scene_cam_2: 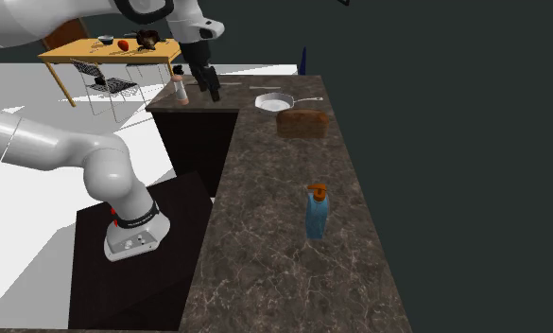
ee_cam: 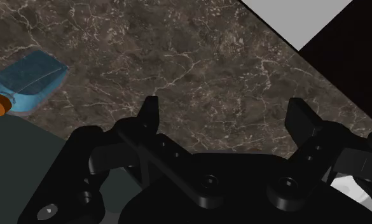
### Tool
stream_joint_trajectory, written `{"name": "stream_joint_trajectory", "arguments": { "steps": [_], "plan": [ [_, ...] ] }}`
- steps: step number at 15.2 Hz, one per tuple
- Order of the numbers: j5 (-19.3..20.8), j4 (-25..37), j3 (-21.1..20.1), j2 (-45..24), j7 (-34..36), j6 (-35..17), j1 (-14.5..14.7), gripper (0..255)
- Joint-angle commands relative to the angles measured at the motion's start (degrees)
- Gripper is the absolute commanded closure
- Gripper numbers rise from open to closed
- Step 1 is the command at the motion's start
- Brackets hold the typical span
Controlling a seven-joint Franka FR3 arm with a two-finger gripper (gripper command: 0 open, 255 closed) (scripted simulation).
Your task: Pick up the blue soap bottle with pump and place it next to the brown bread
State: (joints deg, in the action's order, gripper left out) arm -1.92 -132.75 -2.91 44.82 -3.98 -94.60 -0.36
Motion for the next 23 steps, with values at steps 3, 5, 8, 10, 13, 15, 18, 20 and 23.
{"name": "stream_joint_trajectory", "arguments": {
  "steps": [3,5,8,10,13,15,18,20,23],
  "plan": [
    [1.7,-0.8,2.4,-1.5,-4.2,-1.3,-0.1,0],
    [3.4,-1.3,4.7,-3.3,-8.3,-2.6,-0.3,0],
    [5.8,-1.5,8.1,-6.8,-14.4,-4.8,-0.5,0],
    [7.3,-1.1,10.3,-9.4,-18.4,-6.4,-0.7,0],
    [9.3,0.0,13.4,-14.0,-24.3,-8.8,-0.9,0],
    [10.4,1.1,15.4,-17.4,-28.2,-10.4,-1.0,0],
    [11.5,3.4,18.2,-23.0,-34.0,-12.8,-1.0,0],
    [12.0,5.3,19.9,-27.0,-37.8,-14.3,-1.0,0],
    [12.1,8.7,22.2,-33.3,-43.7,-16.4,-1.2,0]
  ]
}}
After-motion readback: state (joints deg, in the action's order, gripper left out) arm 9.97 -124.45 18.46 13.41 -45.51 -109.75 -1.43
